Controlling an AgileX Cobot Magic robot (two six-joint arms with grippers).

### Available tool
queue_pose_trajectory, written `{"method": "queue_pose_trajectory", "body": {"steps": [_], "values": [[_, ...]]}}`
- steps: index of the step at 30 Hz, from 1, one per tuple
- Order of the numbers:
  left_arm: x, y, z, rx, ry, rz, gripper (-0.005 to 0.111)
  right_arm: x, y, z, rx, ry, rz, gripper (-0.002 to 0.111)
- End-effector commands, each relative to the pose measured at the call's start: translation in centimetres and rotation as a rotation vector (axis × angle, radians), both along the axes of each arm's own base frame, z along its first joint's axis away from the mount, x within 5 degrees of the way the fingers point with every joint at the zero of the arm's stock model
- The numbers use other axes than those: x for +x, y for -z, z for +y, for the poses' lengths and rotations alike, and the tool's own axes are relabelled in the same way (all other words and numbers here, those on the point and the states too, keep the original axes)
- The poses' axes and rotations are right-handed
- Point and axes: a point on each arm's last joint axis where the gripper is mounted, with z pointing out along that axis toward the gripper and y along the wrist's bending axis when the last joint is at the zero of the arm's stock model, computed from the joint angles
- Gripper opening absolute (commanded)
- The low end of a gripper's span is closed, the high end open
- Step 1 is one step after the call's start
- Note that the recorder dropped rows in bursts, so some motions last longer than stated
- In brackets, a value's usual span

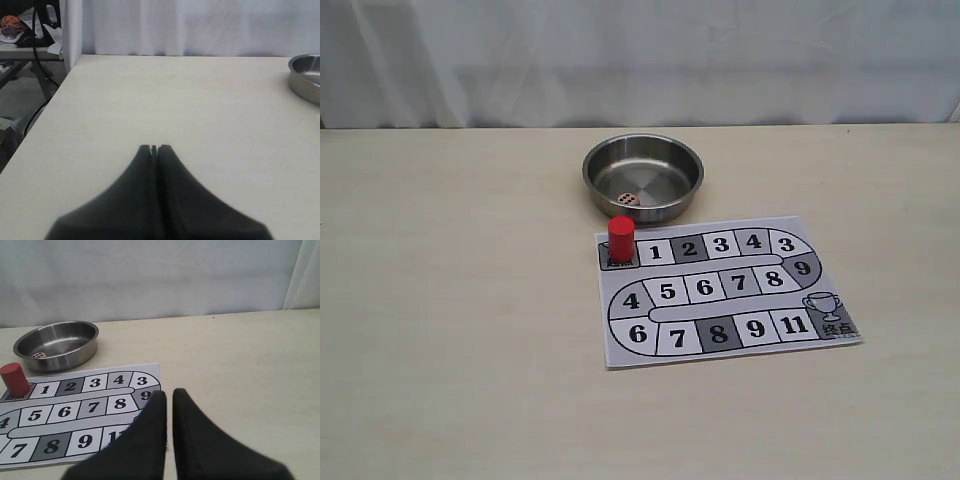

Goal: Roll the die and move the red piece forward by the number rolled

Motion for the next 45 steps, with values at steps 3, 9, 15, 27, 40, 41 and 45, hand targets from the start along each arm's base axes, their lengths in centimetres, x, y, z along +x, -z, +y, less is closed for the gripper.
{"method": "queue_pose_trajectory", "body": {"steps": [3, 9, 15, 27, 40, 41, 45], "values": [[0.0, -0.4, 0.0, -0.006, -0.001, -0.024, 0.000, 0.0, 0.0, 0.0, -0.002, 0.004, -0.007, 0.004], [0.0, -0.4, 0.0, -0.006, -0.001, -0.024, 0.000, 0.0, -0.3, 0.0, -0.008, 0.004, -0.040, 0.004], [0.0, -0.4, 0.0, -0.006, -0.001, -0.024, 0.000, -0.1, -3.7, -0.2, 0.005, 0.021, -0.417, 0.004], [0.0, -0.4, 0.0, -0.006, -0.001, -0.024, 0.000, -2.1, -10.3, -0.2, 0.020, 0.020, -0.638, 0.004], [0.0, -0.4, 0.0, -0.006, -0.001, -0.024, 0.000, -0.9, -13.0, -0.1, 0.064, 0.009, -0.458, 0.004], [0.0, -0.4, 0.0, -0.006, -0.001, -0.024, 0.000, -0.4, -13.0, -0.1, 0.058, 0.010, -0.438, 0.004], [0.0, -0.4, 0.0, -0.006, -0.001, -0.024, 0.000, 1.2, -13.7, -0.2, 0.026, 0.021, -0.459, 0.004]]}}
